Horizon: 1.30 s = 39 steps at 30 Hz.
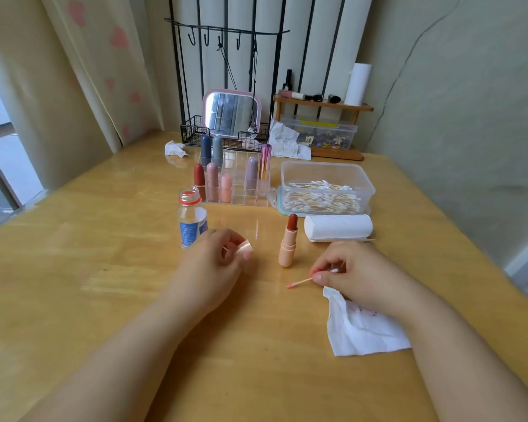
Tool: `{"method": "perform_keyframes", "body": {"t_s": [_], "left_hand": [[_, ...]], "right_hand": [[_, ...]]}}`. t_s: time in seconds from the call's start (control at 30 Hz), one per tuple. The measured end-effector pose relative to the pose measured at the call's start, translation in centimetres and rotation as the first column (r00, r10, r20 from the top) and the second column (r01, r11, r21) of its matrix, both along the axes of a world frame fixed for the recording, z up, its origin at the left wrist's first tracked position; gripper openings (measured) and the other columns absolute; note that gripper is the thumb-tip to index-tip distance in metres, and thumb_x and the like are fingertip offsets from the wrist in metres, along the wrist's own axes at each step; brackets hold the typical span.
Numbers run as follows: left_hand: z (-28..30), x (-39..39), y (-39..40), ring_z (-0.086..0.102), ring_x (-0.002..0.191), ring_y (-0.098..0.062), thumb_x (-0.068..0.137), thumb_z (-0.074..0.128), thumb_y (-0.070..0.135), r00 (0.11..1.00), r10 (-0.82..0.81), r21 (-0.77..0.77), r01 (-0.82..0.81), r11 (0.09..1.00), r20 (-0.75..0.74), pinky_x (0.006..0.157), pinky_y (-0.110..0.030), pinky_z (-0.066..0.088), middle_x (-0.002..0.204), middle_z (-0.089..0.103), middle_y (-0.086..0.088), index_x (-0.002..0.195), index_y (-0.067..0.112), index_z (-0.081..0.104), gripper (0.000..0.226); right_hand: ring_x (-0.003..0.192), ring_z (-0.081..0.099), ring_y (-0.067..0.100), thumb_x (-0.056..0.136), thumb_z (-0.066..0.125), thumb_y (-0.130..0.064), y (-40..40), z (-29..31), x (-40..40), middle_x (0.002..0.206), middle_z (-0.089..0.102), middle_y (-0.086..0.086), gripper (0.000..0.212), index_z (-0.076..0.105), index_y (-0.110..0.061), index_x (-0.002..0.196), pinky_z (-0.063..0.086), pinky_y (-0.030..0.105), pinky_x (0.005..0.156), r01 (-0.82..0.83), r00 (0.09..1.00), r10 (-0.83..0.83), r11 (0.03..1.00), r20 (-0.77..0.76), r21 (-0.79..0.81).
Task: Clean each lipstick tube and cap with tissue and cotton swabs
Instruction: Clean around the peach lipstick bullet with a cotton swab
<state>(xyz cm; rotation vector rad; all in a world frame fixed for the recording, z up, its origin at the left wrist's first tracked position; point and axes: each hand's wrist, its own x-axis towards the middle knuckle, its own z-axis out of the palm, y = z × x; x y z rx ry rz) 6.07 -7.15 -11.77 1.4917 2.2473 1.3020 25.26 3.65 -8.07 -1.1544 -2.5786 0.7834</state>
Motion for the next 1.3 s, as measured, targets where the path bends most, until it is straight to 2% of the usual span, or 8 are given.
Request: {"method": "perform_keyframes", "body": {"t_s": [0.2, 0.37, 0.5, 0.63, 0.77, 0.87, 1.03, 1.3], "left_hand": [[-0.2, 0.1, 0.3, 0.046, 0.075, 0.001, 0.085, 0.065, 0.023, 0.989, -0.049, -0.035, 0.044, 0.998, -0.136, 0.066, -0.001, 0.034, 0.095, 0.051, 0.006, 0.099, 0.017, 0.063, 0.015], [-0.6, 0.0, 0.7, 0.05, 0.097, -0.013, 0.085, 0.066, 0.022, 0.988, -0.044, -0.065, 0.035, 0.997, -0.151, 0.07, -0.01, 0.031, 0.102, 0.049, 0.004, 0.104, 0.016, 0.063, 0.021], [-0.7, 0.0, 0.9, 0.048, 0.106, -0.015, 0.081, 0.07, 0.021, 0.988, -0.048, -0.093, 0.034, 0.995, -0.145, 0.079, -0.014, 0.031, 0.105, 0.045, 0.005, 0.11, 0.016, 0.061, 0.031], [0.0, 0.5, 0.5, 0.046, 0.105, -0.012, 0.083, 0.068, 0.026, 0.989, -0.062, 0.007, 0.063, 0.998, -0.135, 0.081, -0.012, 0.031, 0.105, 0.047, 0.007, 0.113, 0.018, 0.06, 0.032], [2.4, 2.0, -0.9, 0.05, 0.091, 0.006, 0.086, 0.048, 0.045, 0.948, -0.244, 0.17, 0.212, 0.962, 0.203, 0.075, -0.002, 0.035, 0.101, 0.059, 0.014, 0.102, 0.027, 0.062, 0.028], [3.4, 2.6, -1.8, 0.055, 0.081, -0.005, 0.092, 0.043, 0.05, 0.748, -0.461, 0.235, 0.397, 0.887, 0.478, 0.078, -0.012, 0.042, 0.083, 0.066, 0.014, 0.086, 0.022, 0.07, 0.039], [3.5, 3.0, -1.9, 0.052, 0.075, -0.011, 0.083, 0.054, 0.055, 0.565, -0.641, 0.367, 0.53, 0.765, 0.519, 0.08, -0.026, 0.041, 0.071, 0.059, 0.005, 0.072, 0.028, 0.067, 0.032], [3.3, 4.0, -2.0, 0.059, 0.077, -0.012, 0.076, 0.054, 0.056, 0.661, -0.55, 0.418, 0.367, 0.831, 0.511, 0.079, -0.024, 0.047, 0.073, 0.067, 0.001, 0.077, 0.022, 0.07, 0.038]], "right_hand": [[0.1, 0.045, 0.006, 0.078, 0.074, -0.032, -0.6, -0.2, -0.9, 0.093, 0.051, -0.015, 0.016, 0.061, -0.039, 0.086, 0.038, 0.024, 0.09, 0.023, 1.0, -0.024, 0.994, 0.008, 0.105], [0.074, 0.043, 0.001, 0.077, 0.075, -0.033, -0.8, -0.6, -2.9, 0.085, 0.045, -0.01, 0.042, 0.062, -0.028, 0.117, 0.034, 0.007, 0.066, 0.148, 0.939, -0.124, 0.988, -0.32, 0.051], [0.062, 0.039, 0.003, 0.08, 0.073, -0.03, -0.6, -1.1, -4.2, 0.076, 0.042, -0.007, 0.008, 0.067, -0.029, 0.085, 0.03, 0.015, 0.06, 0.122, 0.922, -0.108, 0.992, -0.371, 0.015], [0.061, 0.042, 0.004, 0.087, 0.067, -0.025, -0.8, -0.6, -3.9, 0.07, 0.05, -0.008, 0.015, 0.071, -0.016, 0.075, 0.037, 0.013, 0.063, 0.047, 0.883, -0.074, 0.996, -0.463, -0.069], [0.103, 0.058, 0.033, 0.078, 0.066, -0.046, -1.8, 1.3, -2.9, 0.102, 0.066, 0.017, 0.018, 0.074, -0.03, 0.081, 0.048, 0.044, 0.093, -0.149, 0.81, 0.028, 0.976, -0.585, -0.159], [0.084, 0.065, 0.027, 0.075, 0.068, -0.04, -3.0, 2.2, -2.3, 0.086, 0.069, 0.014, 0.023, 0.074, -0.021, 0.088, 0.054, 0.028, 0.08, -0.309, 0.729, 0.058, 0.917, -0.683, -0.253], [0.066, 0.065, 0.023, 0.077, 0.066, -0.038, -4.5, 3.0, -2.2, 0.066, 0.064, 0.018, 0.024, 0.073, -0.02, 0.09, 0.054, 0.051, 0.066, -0.353, 0.686, 0.04, 0.891, -0.726, -0.285], [0.06, 0.061, 0.018, 0.078, 0.065, -0.039, -5.2, 3.0, -2.7, 0.066, 0.064, 0.013, 0.022, 0.073, -0.022, 0.088, 0.052, 0.058, 0.061, -0.224, 0.659, -0.044, 0.941, -0.751, -0.252]]}}
